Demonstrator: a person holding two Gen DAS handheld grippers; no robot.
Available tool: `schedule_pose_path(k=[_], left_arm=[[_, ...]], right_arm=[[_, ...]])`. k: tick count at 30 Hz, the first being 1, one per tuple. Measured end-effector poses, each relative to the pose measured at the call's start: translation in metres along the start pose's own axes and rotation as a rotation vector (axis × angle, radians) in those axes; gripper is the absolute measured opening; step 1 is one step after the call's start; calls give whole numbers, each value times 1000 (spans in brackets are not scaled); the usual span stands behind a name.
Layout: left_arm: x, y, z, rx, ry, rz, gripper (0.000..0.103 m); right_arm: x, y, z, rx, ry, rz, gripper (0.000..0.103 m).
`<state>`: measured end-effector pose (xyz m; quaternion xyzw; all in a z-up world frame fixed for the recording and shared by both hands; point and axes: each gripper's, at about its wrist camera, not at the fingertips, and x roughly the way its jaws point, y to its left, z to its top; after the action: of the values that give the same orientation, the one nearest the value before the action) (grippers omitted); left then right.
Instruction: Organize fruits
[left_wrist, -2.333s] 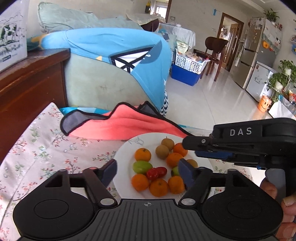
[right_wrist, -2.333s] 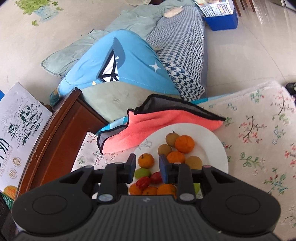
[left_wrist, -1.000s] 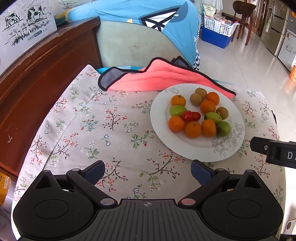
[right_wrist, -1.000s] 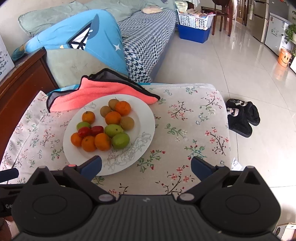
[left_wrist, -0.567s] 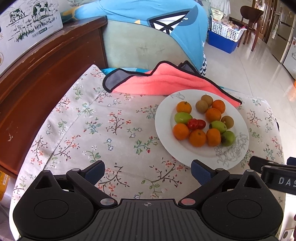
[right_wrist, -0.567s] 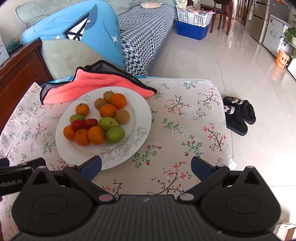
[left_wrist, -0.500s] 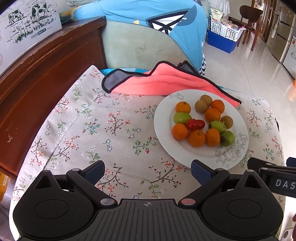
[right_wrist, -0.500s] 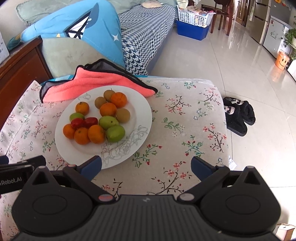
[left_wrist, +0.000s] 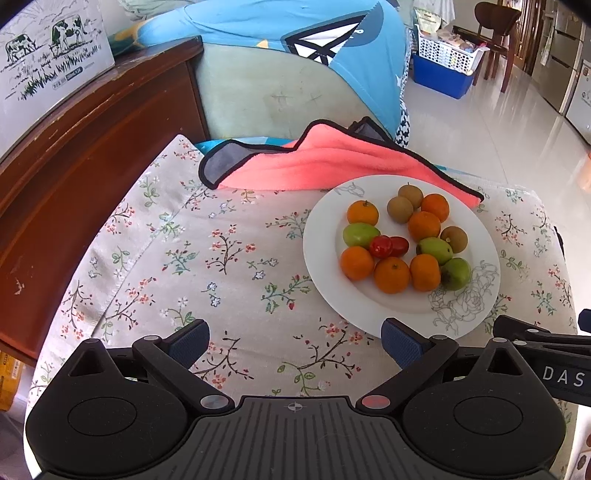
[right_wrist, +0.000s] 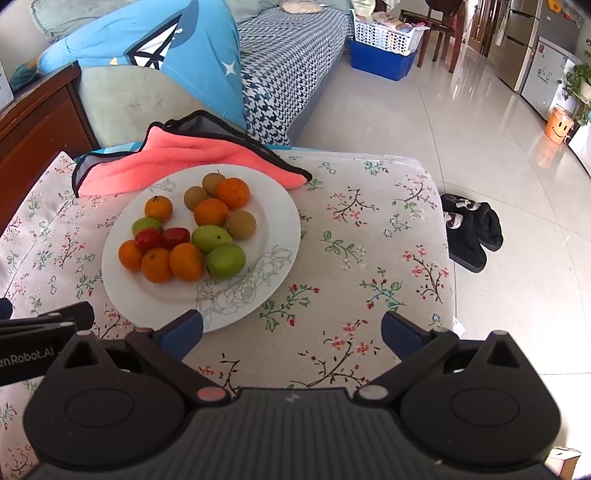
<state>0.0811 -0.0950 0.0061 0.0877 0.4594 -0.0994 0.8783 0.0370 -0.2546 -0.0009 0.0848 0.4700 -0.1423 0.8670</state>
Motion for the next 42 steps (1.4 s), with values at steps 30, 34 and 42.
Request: schedule_pose_path(k=[30, 34, 42], left_arm=[[-1, -4, -1, 39, -34, 61, 100], [-1, -3, -1, 38, -33, 63, 100], [1, -3, -1, 36, -23, 69, 100]], right_arm=[[0, 10, -1, -58, -65, -36, 102], [0, 11, -1, -59, -68, -32, 102], [1, 11, -1, -59, -64, -29, 102]])
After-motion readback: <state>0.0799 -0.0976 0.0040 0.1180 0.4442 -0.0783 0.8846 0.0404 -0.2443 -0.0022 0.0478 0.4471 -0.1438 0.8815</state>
